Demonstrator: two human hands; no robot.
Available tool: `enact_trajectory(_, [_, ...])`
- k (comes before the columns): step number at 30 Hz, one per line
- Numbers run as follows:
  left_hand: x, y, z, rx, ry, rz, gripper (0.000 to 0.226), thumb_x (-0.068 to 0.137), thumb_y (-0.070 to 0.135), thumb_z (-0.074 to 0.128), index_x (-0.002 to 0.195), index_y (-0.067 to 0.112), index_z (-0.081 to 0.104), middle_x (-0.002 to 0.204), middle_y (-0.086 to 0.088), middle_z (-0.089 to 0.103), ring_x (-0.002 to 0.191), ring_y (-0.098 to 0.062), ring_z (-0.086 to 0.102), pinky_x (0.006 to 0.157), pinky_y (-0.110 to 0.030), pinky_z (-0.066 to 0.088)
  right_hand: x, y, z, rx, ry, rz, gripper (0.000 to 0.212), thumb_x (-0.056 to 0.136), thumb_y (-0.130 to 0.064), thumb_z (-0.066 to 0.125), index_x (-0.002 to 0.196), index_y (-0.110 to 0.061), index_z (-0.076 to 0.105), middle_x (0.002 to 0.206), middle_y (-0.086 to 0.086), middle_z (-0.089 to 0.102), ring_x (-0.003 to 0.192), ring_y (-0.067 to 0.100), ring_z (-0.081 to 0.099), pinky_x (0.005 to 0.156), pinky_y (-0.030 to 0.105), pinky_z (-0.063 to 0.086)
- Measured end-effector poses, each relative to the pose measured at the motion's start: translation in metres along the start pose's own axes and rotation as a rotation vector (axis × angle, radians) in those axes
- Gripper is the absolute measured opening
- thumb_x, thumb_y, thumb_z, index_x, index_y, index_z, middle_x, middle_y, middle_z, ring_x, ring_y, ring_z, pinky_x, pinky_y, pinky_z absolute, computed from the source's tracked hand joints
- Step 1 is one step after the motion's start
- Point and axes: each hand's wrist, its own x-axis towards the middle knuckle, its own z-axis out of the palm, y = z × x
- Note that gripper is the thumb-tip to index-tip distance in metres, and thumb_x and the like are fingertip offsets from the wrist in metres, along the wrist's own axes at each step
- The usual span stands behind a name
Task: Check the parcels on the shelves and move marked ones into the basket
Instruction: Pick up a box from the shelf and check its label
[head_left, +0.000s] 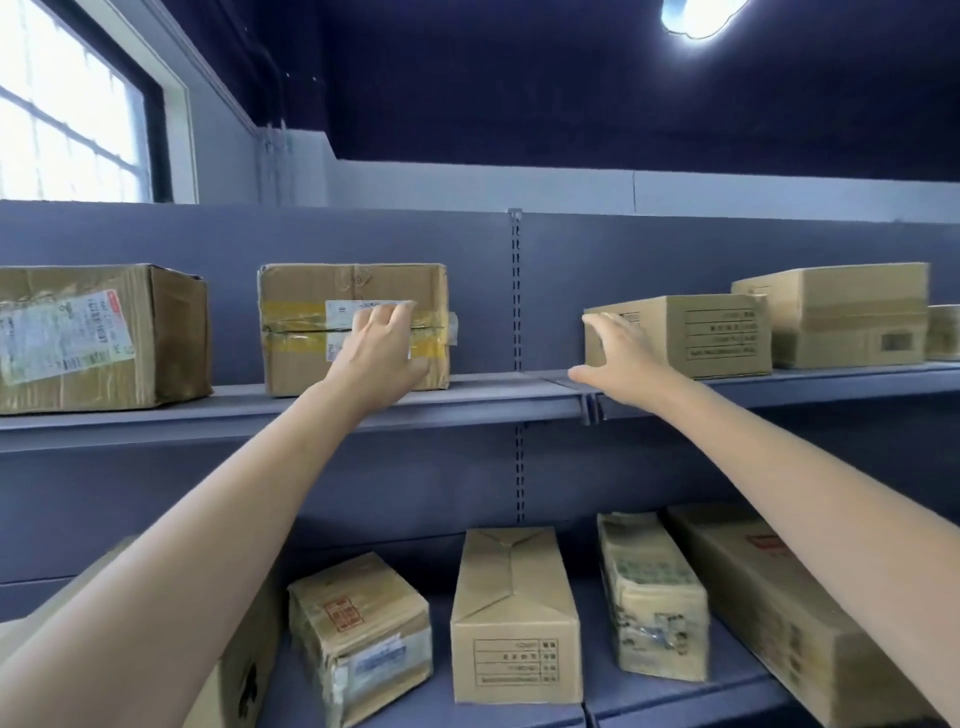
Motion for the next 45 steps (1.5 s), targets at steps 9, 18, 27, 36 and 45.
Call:
enact_trajectory(9, [0.035,0.101,0.039,0.017,0.053,0.036,0.058,0.085,0.023,0.055,0.136,0.006,0.032,0.14,-0.017,0.037,0.131,-0.037,0.025,0.106,-0.045,0.027,-0.01,0.126,-0.061,0.013,0.13,0.15,0.068,0.083,-0.027,0.065,0.141,-0.012,0.032,0.148,0.008,0.033,0.134,0.028,0.031,0.109,0.044,0.031])
enact_trajectory(18, [0.08,0.216,0.126,-0.035,-0.027,-0.054,0.062,0.087,0.028,0.053,0.138,0.006,0.027,0.141,-0.015,0.035,0.132,-0.034,0.023,0.106,-0.039,0.025,0.009,0.24,-0.09,0.187,0.115,0.196,0.074,0.088,-0.025,0.06,0.147,-0.013,0.017,0.154,0.006,0.022,0.14,0.024,0.024,0.112,0.038,0.025])
enact_trajectory(27, [0.105,0.265,0.173,-0.216,-0.211,-0.258,0.022,0.083,0.004,0.036,0.104,0.002,0.043,0.112,-0.019,0.055,0.096,-0.034,0.051,0.076,-0.034,0.043,0.051,0.254,-0.076,0.459,-0.074,0.183,0.057,0.083,-0.027,0.064,0.133,-0.02,0.036,0.132,-0.001,0.053,0.119,0.018,0.05,0.1,0.032,0.041])
enact_trajectory(36, [0.104,0.272,0.068,-1.004,0.199,-0.061,0.05,0.086,0.0,0.054,0.131,0.021,0.044,0.116,0.002,0.054,0.083,0.002,0.058,0.062,-0.006,0.047,0.037,0.2,-0.131,0.778,0.193,-0.019,0.069,0.076,-0.025,0.074,0.133,-0.019,0.037,0.123,-0.004,0.053,0.107,0.012,0.051,0.09,0.029,0.045])
enact_trajectory(45, [0.079,0.28,0.009,-0.69,0.208,0.202,0.055,0.083,0.017,0.067,0.132,0.023,0.044,0.118,0.01,0.054,0.115,-0.013,0.052,0.103,-0.038,0.043,0.01,0.165,-0.137,0.59,0.197,-0.183,0.106,0.066,-0.03,0.081,0.144,-0.034,0.01,0.144,0.001,0.022,0.128,0.015,0.028,0.104,0.035,0.031])
